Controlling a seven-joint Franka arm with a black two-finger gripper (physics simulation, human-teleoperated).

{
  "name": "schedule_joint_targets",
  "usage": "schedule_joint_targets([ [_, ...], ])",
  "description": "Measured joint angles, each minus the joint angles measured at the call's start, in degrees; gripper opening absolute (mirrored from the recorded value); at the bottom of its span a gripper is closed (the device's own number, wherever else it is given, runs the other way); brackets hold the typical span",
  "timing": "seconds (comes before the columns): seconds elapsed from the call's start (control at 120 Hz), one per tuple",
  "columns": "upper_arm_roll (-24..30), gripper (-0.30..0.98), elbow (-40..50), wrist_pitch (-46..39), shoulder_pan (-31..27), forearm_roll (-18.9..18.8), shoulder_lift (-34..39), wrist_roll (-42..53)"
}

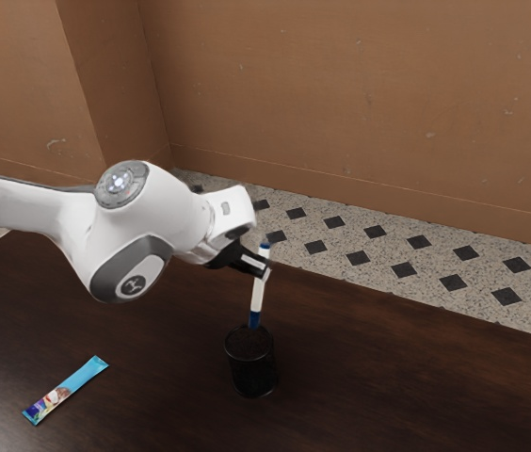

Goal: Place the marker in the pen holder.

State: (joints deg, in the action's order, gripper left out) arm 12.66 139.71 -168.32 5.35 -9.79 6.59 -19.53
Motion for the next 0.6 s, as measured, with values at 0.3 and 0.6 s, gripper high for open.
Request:
schedule_joint_targets([
  [0.3, 0.14, -0.1, 2.68, -0.02, -0.21, 0.13, 1.48, -4.86],
  [0.6, 1.02, 0.05, 2.78, 1.84, -0.15, 0.1, 2.04, -8.52],
])
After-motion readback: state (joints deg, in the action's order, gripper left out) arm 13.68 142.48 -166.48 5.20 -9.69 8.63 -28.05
